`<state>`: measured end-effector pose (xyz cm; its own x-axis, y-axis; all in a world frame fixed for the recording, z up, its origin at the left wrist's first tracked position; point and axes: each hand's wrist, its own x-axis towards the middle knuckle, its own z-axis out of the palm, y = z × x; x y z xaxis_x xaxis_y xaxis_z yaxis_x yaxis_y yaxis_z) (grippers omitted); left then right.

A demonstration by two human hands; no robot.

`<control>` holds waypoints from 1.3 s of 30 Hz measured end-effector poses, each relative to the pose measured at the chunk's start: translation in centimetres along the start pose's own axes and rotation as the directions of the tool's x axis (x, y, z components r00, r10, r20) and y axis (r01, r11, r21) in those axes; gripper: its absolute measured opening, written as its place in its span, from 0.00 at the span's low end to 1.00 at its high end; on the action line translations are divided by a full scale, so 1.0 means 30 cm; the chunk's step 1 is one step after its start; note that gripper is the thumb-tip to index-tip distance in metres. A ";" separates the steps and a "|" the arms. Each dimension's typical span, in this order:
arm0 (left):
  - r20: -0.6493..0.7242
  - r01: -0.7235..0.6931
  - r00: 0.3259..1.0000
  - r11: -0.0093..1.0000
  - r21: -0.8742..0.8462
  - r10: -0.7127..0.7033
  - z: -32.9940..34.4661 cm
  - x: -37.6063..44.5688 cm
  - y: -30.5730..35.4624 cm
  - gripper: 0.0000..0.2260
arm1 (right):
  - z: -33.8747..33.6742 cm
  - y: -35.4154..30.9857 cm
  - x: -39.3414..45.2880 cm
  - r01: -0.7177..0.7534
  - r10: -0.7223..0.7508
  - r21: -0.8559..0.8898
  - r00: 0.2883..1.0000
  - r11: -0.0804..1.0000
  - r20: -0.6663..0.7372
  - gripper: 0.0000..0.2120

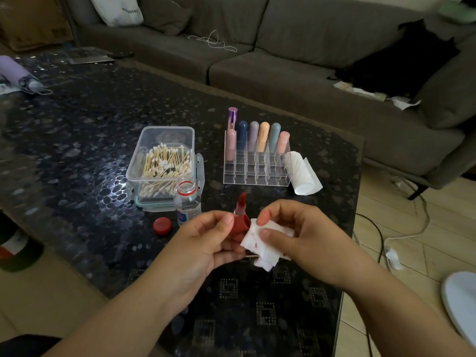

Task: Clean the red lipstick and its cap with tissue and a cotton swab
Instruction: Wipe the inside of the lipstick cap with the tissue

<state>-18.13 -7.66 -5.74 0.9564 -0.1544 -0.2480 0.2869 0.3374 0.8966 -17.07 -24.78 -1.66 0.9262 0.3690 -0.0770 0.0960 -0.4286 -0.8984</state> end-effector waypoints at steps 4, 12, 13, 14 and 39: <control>0.002 -0.055 0.998 0.996 0.070 0.055 -0.003 -0.001 0.008 0.11 | -0.027 -0.001 -0.005 0.053 -0.049 -0.101 0.998 0.994 0.044 0.10; 0.065 -0.058 0.997 0.963 0.263 0.043 0.004 -0.005 -0.008 0.08 | -0.015 -0.019 -0.017 0.076 -0.075 -0.369 0.997 0.926 0.017 0.10; 0.071 -0.067 0.996 0.959 0.276 0.049 0.003 -0.004 -0.006 0.08 | -0.012 -0.019 -0.018 0.069 -0.081 -0.378 0.997 0.923 -0.017 0.10; 0.079 -0.078 0.995 0.958 0.276 0.059 0.002 -0.005 -0.004 0.08 | -0.008 -0.017 -0.018 0.056 -0.082 -0.374 0.995 0.926 -0.053 0.10; 0.148 -0.086 0.988 0.961 0.262 0.048 0.015 -0.028 0.054 0.14 | 0.023 -0.023 -0.023 0.052 -0.075 -0.138 0.982 0.989 -0.173 0.06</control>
<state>-18.50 -7.41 -3.90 0.9506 -0.2732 -0.1474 0.1789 0.0940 0.9794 -18.03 -24.19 -1.29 0.9653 0.2524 0.0667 0.1932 -0.5188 -0.8328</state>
